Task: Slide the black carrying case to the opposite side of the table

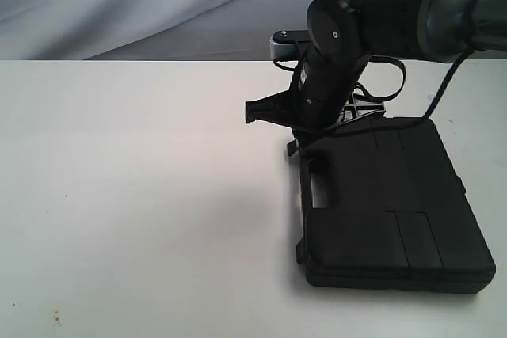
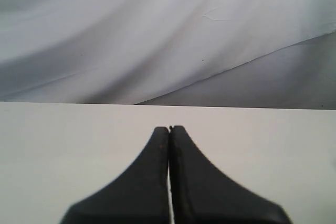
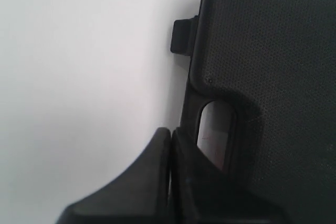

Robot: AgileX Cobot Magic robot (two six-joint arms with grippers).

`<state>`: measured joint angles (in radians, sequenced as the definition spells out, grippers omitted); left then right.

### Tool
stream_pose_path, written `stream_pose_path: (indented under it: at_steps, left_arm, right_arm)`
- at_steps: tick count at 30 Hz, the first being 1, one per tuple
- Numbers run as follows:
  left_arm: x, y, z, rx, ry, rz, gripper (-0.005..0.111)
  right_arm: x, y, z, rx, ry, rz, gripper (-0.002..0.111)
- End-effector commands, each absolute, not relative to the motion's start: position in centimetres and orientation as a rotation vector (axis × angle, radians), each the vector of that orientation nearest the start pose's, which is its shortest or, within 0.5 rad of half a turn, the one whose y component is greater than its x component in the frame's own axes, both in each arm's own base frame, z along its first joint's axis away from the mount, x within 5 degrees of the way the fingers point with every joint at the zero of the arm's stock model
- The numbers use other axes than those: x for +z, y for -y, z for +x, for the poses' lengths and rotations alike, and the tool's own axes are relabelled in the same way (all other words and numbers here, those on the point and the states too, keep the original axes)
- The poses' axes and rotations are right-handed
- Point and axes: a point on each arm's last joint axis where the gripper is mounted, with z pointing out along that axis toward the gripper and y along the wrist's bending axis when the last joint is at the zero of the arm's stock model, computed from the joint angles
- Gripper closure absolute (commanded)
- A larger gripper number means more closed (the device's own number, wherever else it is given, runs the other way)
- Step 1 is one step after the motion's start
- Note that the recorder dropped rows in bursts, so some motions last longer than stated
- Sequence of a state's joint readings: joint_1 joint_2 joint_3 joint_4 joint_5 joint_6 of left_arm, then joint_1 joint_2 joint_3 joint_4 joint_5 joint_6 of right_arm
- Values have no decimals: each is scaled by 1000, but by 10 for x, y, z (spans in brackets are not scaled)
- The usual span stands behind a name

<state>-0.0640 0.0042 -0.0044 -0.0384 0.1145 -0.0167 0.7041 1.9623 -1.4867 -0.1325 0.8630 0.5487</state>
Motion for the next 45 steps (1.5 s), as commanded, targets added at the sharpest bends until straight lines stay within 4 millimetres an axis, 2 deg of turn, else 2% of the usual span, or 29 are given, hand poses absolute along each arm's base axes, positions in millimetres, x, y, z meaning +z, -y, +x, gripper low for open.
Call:
stream_pose_path:
  at_steps: [1,14,16,20,24,36,45]
  left_arm:
    - [203,4,56,-102,-1593,2,107]
    - [203,4,56,-102,-1593,2,107]
    - [203,4,56,-102,-1593,2,107]
    - [203,4,56,-102,-1593,2,107]
    - [203,4,56,-102,-1593,2,107]
    - [203,4,56,-102,-1593,2,107]
    - [203,4,56,-102,-1593,2,107]
  right_arm:
    - [212,-260,324,156,-2782,-283,108]
    - [211,-261,322,174,-2807,-258,107]
    - [211,-260,321,170,-2814,-257,101]
    - [211,-260,321,167,-2821,-255,81]
    - [211,-260,321,165,-2820,-247,72]
    - [188,-256,316,189,-2802,-216,72]
    - [172,-254,317,143,-2824,-212,72]
